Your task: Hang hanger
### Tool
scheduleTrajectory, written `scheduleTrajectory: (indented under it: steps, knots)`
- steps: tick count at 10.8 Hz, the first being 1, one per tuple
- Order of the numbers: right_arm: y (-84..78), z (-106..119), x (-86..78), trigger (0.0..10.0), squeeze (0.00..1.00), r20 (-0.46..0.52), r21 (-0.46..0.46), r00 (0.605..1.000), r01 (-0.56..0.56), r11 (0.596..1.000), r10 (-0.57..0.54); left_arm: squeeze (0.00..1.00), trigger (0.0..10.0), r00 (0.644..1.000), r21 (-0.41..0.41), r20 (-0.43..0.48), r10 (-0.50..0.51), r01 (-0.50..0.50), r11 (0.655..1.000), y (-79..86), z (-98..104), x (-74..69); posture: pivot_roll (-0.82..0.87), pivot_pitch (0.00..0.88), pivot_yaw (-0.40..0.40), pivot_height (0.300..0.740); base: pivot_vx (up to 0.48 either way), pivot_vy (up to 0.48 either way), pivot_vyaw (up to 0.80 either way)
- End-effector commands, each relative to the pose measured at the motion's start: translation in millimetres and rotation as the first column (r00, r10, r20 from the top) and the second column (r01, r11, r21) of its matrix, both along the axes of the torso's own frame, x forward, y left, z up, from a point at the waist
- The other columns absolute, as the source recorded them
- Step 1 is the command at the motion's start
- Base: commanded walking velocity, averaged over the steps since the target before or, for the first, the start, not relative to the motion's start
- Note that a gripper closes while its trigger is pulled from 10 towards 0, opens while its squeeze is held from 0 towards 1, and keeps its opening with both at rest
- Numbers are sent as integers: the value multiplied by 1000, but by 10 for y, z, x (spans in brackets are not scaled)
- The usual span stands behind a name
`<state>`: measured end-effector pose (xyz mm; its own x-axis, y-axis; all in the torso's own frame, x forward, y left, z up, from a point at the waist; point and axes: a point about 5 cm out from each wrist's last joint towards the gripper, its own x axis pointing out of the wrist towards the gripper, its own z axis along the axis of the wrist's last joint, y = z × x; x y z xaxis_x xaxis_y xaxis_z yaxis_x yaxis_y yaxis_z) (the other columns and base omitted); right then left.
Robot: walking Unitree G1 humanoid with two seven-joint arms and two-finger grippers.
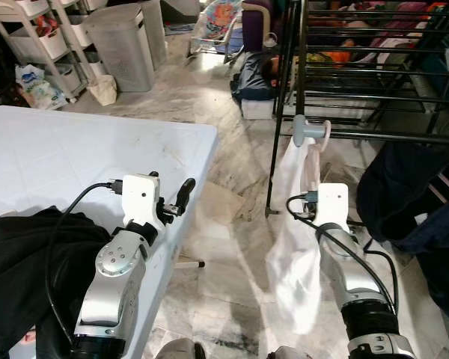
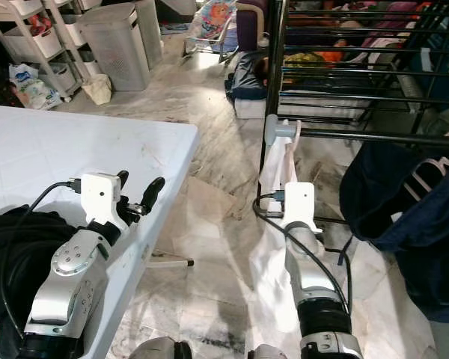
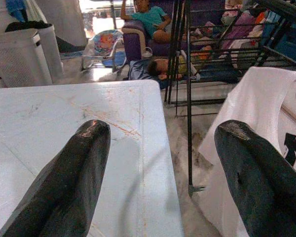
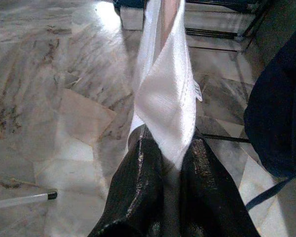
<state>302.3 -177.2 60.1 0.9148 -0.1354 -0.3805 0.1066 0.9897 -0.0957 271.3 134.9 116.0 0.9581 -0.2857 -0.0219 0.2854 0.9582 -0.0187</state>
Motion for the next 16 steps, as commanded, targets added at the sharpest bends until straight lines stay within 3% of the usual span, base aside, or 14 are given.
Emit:
scheduleTrajectory:
  steps: [1, 3, 5, 11, 12, 14, 16]
  knots:
    - [-9, -127, -48, 10000, 0, -73, 14, 997, 22, 1000, -21, 0, 10000, 1000, 6, -15, 4, -3, 1000, 2, -25, -4, -36, 21, 73, 740, 0, 0, 0]
    - [-155, -6, 15, 10000, 0, 14, -40, 996, 92, 995, -92, 0, 10000, 1000, 5, -15, 1, -1, 1000, -2, -26, 2, -31, 16, 73, 740, 0, 0, 0]
    - [-190, 53, 93, 10000, 0, 31, -37, 994, 103, 994, -102, 0, 10000, 1000, 6, -18, -3, 3, 1000, -1, -31, 5, -32, 11, 75, 740, 0, 0, 0]
    - [17, -63, 91, 10000, 4, -24, 27, 1000, -13, 1000, 14, 0, 10000, 1000, 8, -18, 0, 0, 1000, -9, -36, 22, -32, 15, 74, 740, 0, 0, 0]
    - [-11, -76, 74, 10000, 1000, -26, 41, 1000, -4, 999, 5, 0, 10000, 1000, 5, -21, 0, 0, 1000, -20, -47, 15, -34, 15, 73, 740, 0, 0, 0]
    - [-35, -66, 69, 10000, 1000, -17, 28, 1000, -1, 1000, 2, 0, 10000, 1000, 4, -27, 3, -3, 1000, -22, -65, 6, -35, 12, 69, 740, 0, 0, 0]
    - [-93, 60, 68, 10000, 1000, 102, 20, 994, 32, 999, -34, 0, 10000, 999, 0, -39, 12, -12, 1000, -35, -99, 1, -40, 7, 68, 740, 0, 0, 0]
